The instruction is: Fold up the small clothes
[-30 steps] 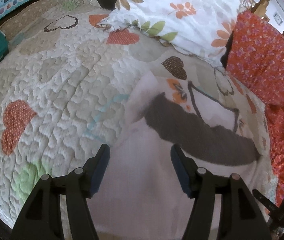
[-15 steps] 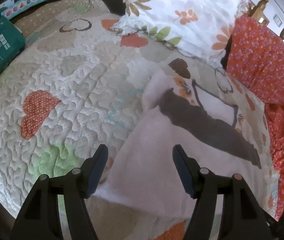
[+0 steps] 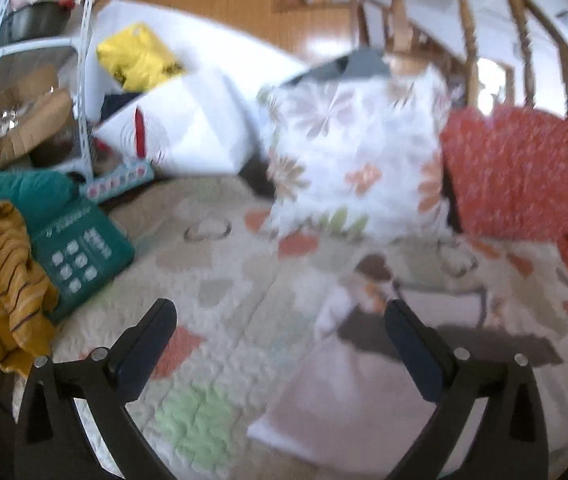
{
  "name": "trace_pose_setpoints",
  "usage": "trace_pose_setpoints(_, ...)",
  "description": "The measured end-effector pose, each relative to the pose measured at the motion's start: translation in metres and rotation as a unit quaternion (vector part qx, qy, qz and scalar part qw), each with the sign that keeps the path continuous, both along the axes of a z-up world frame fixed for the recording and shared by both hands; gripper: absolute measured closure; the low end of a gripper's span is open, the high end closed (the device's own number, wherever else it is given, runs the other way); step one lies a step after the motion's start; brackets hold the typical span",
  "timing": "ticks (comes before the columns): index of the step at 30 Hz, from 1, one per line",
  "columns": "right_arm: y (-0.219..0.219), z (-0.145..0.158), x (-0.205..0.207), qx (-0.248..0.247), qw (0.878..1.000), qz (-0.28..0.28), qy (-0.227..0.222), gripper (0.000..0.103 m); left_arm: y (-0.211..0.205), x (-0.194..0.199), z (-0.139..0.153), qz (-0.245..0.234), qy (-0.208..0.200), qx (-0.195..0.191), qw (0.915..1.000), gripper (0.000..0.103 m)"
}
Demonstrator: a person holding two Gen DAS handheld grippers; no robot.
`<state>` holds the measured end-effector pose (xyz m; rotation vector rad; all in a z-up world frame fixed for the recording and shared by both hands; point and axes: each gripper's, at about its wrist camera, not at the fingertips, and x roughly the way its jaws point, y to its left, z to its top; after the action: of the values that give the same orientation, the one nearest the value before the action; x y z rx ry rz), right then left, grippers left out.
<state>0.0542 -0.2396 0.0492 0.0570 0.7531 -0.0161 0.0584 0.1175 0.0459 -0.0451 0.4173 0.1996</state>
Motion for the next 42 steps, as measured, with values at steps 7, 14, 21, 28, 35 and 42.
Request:
trace_pose_setpoints(7, 0.058, -0.027, 0.06, -0.032, 0.996, 0.059, 0.052, 0.028, -0.002, 0.031, -0.039, -0.038, 0.147, -0.052, 0.987, 0.0)
trace_pose_setpoints(14, 0.075, -0.083, 0.075, -0.007, 0.988, 0.1, 0.119, 0.028, 0.004, 0.043, -0.061, -0.02, 0.189, -0.049, 0.9806, 0.0)
trace_pose_setpoints(21, 0.069, -0.098, 0.081, -0.001, 0.985, 0.098, 0.14, 0.028, -0.001, 0.054, -0.067, -0.028, 0.2, -0.035, 0.9787, 0.0)
trace_pose_setpoints(28, 0.062, -0.102, 0.084, 0.019, 0.984, 0.092, 0.153, 0.028, -0.006, 0.056, -0.071, -0.044, 0.208, -0.028, 0.9767, 0.0)
trace_pose_setpoints(35, 0.066, -0.105, 0.083, 0.01, 0.983, 0.098, 0.155, 0.028, -0.003, 0.057, -0.075, -0.045, 0.216, -0.032, 0.9749, 0.0)
trace_pose_setpoints(42, 0.068, -0.107, 0.083, 0.003, 0.983, 0.096, 0.156, 0.028, -0.001, 0.058, -0.078, -0.045, 0.222, -0.029, 0.9736, 0.0)
